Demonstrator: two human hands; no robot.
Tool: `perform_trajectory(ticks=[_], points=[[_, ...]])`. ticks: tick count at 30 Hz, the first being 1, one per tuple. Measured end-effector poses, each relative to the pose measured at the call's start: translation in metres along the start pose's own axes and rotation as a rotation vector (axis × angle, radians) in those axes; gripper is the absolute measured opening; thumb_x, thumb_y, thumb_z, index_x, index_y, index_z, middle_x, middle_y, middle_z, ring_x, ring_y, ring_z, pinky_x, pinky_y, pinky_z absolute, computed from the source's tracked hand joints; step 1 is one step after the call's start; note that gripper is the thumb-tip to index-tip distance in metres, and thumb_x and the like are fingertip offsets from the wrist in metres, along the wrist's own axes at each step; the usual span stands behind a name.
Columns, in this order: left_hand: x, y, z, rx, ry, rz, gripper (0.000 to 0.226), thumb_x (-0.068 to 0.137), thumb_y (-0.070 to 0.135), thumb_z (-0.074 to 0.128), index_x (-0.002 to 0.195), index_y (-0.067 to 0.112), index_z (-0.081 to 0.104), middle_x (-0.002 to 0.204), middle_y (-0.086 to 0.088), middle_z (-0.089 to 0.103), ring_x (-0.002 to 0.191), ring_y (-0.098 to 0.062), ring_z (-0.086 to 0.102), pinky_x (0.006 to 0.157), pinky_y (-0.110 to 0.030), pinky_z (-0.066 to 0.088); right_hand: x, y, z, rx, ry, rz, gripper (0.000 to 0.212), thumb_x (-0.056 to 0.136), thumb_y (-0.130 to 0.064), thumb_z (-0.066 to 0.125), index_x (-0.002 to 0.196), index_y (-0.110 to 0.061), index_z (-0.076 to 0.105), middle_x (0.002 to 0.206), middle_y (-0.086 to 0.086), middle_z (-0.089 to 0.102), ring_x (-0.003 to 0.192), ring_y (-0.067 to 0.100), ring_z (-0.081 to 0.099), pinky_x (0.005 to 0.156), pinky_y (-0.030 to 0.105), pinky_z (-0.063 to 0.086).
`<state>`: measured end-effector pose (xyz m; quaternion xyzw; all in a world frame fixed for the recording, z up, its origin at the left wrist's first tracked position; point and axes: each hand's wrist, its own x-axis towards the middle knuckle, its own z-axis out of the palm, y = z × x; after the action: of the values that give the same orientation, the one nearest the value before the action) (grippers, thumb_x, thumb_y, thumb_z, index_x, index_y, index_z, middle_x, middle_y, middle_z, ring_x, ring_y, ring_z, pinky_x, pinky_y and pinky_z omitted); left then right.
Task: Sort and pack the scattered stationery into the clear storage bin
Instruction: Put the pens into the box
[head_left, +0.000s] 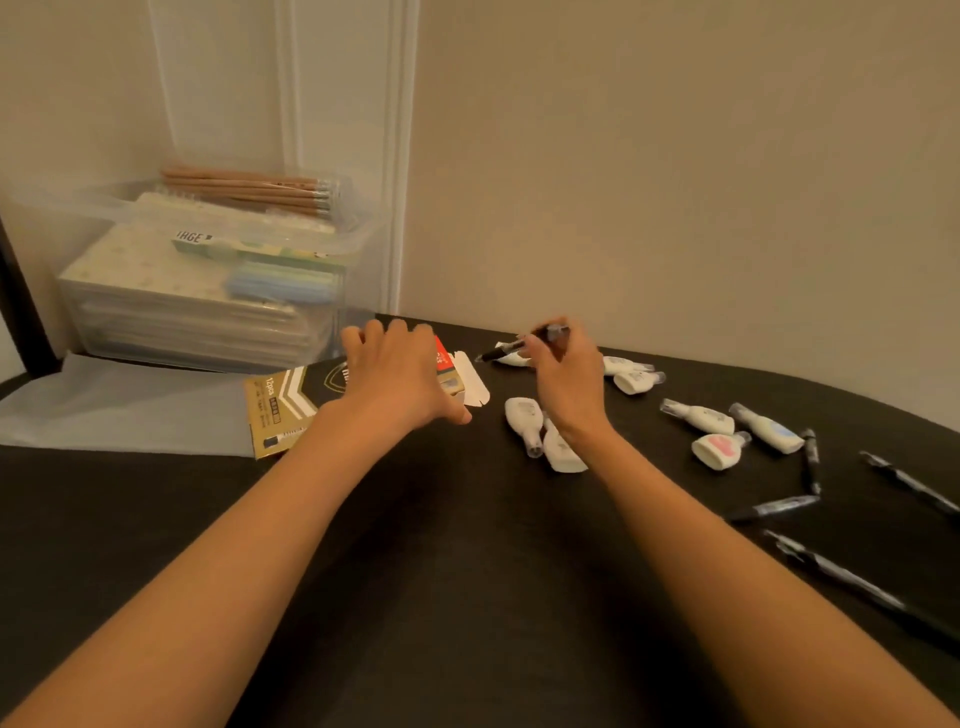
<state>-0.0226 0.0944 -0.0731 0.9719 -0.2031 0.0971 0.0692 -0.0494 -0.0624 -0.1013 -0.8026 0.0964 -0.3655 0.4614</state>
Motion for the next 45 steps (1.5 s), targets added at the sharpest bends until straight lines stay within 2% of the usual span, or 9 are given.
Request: perform_trajectory(ticks=[4, 10, 15, 19, 22, 26, 31, 39, 45], points=[[-0.023, 0.010, 0.001, 0.004, -0.028, 0.063, 0.088, 0.065, 0.066, 0.068, 0.133, 0.019, 0.039, 0.131, -0.005, 0.047, 0.125, -0.026, 0.039, 0.101, -0.039, 0.024, -0.019, -0.009, -0.037, 0.612, 0.131, 0.362, 0.007, 0.094, -0.005, 0.051, 0.090, -0.010, 0.053, 0.085, 0.006, 0.060, 0.072, 0.013, 0.062, 0.072, 0.022, 0.054], [-0.056, 0.022, -0.001, -0.086, -0.141, 0.137, 0.089, 0.065, 0.066, 0.067, 0.137, 0.022, 0.037, 0.132, -0.001, 0.047, 0.128, -0.024, 0.038, 0.107, -0.039, 0.018, -0.057, -0.007, -0.077, 0.939, 0.118, 0.477, 0.012, 0.093, -0.001, 0.048, 0.085, -0.009, 0.053, 0.074, 0.005, 0.058, 0.062, 0.012, 0.057, 0.060, 0.021, 0.049], [-0.076, 0.041, -0.006, -0.194, -0.235, 0.264, 0.091, 0.067, 0.065, 0.066, 0.141, 0.025, 0.033, 0.139, 0.003, 0.044, 0.132, -0.020, 0.034, 0.112, -0.040, 0.011, -0.080, -0.010, -0.092, 0.752, -0.066, 0.395, 0.013, 0.091, 0.000, 0.052, 0.082, -0.008, 0.058, 0.078, 0.006, 0.062, 0.068, 0.011, 0.061, 0.065, 0.020, 0.052], [-0.085, 0.058, -0.008, -0.285, -0.242, 0.343, 0.090, 0.068, 0.063, 0.067, 0.142, 0.025, 0.032, 0.140, 0.005, 0.043, 0.131, -0.018, 0.034, 0.109, -0.035, 0.015, -0.096, -0.008, -0.097, 0.423, -0.262, 0.310, 0.009, 0.085, -0.004, 0.061, 0.084, -0.011, 0.066, 0.087, 0.005, 0.067, 0.089, 0.019, 0.063, 0.083, 0.030, 0.051], [-0.090, 0.070, -0.004, -0.267, -0.260, 0.354, 0.087, 0.069, 0.061, 0.067, 0.140, 0.024, 0.035, 0.139, 0.004, 0.044, 0.132, -0.018, 0.034, 0.111, -0.037, 0.011, -0.103, -0.004, -0.099, 0.247, -0.356, 0.300, 0.014, 0.085, -0.008, 0.063, 0.085, -0.021, 0.069, 0.098, 0.003, 0.068, 0.099, 0.019, 0.062, 0.085, 0.030, 0.049], [-0.089, 0.075, 0.000, -0.243, -0.252, 0.322, 0.092, 0.067, 0.063, 0.068, 0.142, 0.024, 0.031, 0.142, 0.003, 0.042, 0.134, -0.020, 0.031, 0.112, -0.038, 0.009, -0.101, 0.000, -0.115, 0.256, -0.343, 0.288, 0.013, 0.086, -0.009, 0.062, 0.093, -0.019, 0.068, 0.100, -0.003, 0.066, 0.097, 0.009, 0.060, 0.083, 0.022, 0.047], [-0.091, 0.087, 0.002, -0.231, -0.245, 0.348, 0.091, 0.068, 0.062, 0.068, 0.142, 0.023, 0.032, 0.140, 0.003, 0.043, 0.134, -0.020, 0.032, 0.112, -0.038, 0.008, -0.100, 0.003, -0.125, 0.177, -0.295, 0.242, 0.014, 0.084, -0.008, 0.064, 0.084, -0.022, 0.068, 0.094, -0.007, 0.065, 0.089, 0.002, 0.060, 0.075, 0.015, 0.045], [-0.091, 0.114, 0.007, -0.237, -0.200, 0.427, 0.079, 0.064, 0.063, 0.070, 0.129, 0.026, 0.046, 0.122, 0.006, 0.054, 0.122, -0.017, 0.041, 0.107, -0.036, 0.015, -0.091, 0.006, -0.132, -0.031, -0.431, 0.186, 0.017, 0.085, -0.009, 0.064, 0.093, -0.021, 0.071, 0.127, -0.002, 0.051, 0.115, 0.011, 0.045, 0.087, 0.024, 0.039], [-0.087, 0.127, 0.009, -0.177, -0.175, 0.418, 0.081, 0.064, 0.063, 0.070, 0.131, 0.025, 0.045, 0.123, 0.003, 0.053, 0.122, -0.019, 0.041, 0.107, -0.039, 0.016, -0.089, 0.012, -0.146, 0.148, -0.492, 0.326, 0.018, 0.090, -0.013, 0.058, 0.083, -0.021, 0.072, 0.104, -0.014, 0.061, 0.105, 0.010, 0.055, 0.083, 0.023, 0.044]])
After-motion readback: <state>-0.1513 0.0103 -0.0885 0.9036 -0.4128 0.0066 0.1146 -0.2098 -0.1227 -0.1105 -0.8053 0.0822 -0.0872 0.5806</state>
